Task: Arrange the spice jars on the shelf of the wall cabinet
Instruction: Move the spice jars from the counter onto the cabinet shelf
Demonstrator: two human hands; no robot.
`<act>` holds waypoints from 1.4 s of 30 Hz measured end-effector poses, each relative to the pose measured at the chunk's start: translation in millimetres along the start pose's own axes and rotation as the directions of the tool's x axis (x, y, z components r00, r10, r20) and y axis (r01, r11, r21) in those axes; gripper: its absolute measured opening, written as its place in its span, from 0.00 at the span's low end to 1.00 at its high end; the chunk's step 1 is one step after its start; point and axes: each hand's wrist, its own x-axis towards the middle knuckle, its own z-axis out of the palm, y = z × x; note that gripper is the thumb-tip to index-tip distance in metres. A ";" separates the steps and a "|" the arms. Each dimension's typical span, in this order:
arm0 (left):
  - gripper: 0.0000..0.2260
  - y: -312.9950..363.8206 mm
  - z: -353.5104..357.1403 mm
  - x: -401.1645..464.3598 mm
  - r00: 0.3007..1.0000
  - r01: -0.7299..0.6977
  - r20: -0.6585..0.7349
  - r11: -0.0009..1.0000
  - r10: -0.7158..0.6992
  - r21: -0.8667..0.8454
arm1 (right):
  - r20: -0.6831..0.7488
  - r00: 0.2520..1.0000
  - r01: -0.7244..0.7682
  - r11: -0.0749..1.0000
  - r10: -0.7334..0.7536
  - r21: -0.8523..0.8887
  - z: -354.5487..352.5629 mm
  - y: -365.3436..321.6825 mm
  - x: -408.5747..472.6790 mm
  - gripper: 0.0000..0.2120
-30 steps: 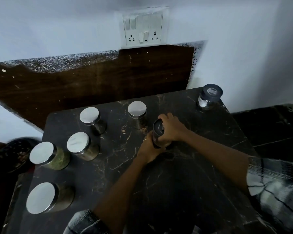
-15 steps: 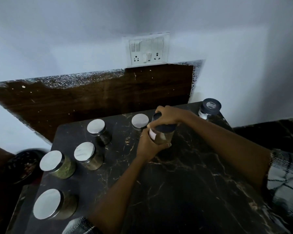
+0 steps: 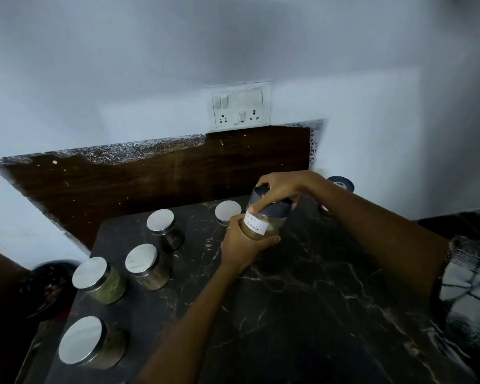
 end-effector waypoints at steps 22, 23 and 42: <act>0.38 31.0 -3.0 -19.8 0.986 -0.165 0.034 0.986 0.165 -0.007 | 0.024 0.972 0.235 0.972 -0.235 0.010 -29.8 -10.3 -41.2 0.36; 0.38 32.0 -3.5 -19.7 0.985 -0.170 0.031 0.985 0.170 -0.004 | 0.023 0.971 0.238 0.971 -0.238 0.006 -30.3 -11.4 -42.1 0.37; 0.32 150.6 -73.6 7.0 0.813 -0.506 -0.349 0.862 0.465 -0.030 | -0.664 0.658 0.714 0.576 -0.355 0.399 -55.9 -66.2 -77.9 0.33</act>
